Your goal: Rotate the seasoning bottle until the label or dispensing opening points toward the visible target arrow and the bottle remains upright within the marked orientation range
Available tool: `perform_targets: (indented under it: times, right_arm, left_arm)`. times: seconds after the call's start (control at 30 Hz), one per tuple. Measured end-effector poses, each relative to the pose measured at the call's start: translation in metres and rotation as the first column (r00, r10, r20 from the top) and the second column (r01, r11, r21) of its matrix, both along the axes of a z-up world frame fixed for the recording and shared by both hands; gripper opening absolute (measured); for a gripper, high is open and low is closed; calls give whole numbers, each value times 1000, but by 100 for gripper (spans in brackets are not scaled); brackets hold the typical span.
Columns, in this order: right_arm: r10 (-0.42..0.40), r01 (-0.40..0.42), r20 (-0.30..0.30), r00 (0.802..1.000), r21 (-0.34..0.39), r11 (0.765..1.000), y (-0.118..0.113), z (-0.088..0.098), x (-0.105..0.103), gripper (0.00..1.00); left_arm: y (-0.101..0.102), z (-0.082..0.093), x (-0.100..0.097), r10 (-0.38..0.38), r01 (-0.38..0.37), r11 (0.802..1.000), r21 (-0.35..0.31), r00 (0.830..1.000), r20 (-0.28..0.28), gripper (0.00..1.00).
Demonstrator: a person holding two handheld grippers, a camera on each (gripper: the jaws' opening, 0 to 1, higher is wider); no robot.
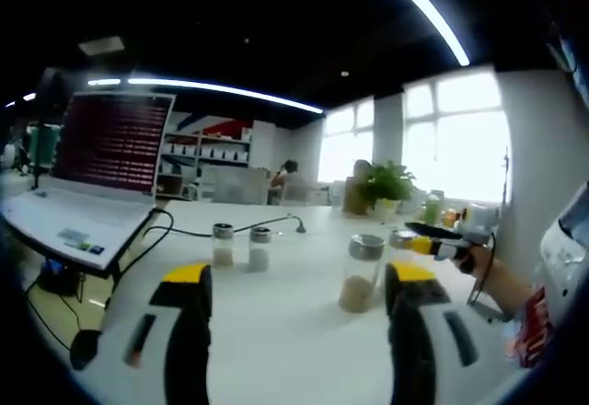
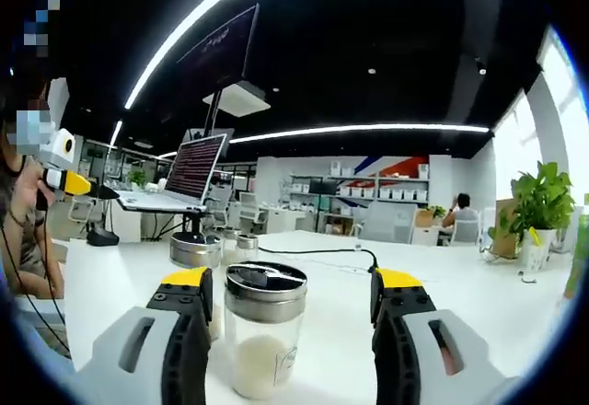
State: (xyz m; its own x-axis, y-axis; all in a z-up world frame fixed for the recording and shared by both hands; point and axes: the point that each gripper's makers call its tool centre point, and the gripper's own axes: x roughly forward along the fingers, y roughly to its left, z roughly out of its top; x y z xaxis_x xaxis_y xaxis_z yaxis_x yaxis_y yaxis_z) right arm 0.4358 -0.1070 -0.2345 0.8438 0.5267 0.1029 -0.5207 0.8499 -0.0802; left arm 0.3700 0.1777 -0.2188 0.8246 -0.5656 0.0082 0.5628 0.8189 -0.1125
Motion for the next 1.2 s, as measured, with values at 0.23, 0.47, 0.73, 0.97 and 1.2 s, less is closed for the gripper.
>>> perform_targets:
  times: [0.23,0.47,0.73,0.97,1.2]
  right_arm:
    - [48,-46,-41,998,48,998,-15,8,8,73]
    - [178,-182,-79,981,-38,983,-3,2,6,72]
    - [391,-403,-132,911,-74,912,13,-10,3,73]
    - [485,-485,-102,869,29,874,11,-3,16,71]
    - [541,-537,-124,832,63,841,9,-8,16,65]
  left_arm:
    - [3,0,4,12,-12,1000,-2,1000,-4,82]
    - [0,0,3,7,-7,1000,6,1000,-3,82]
    - [-1,0,4,8,-8,1000,4,1000,-3,82]
    - [0,2,5,10,-10,1000,5,1000,-2,82]
    - [-4,0,5,1,-1,1000,15,1000,-4,81]
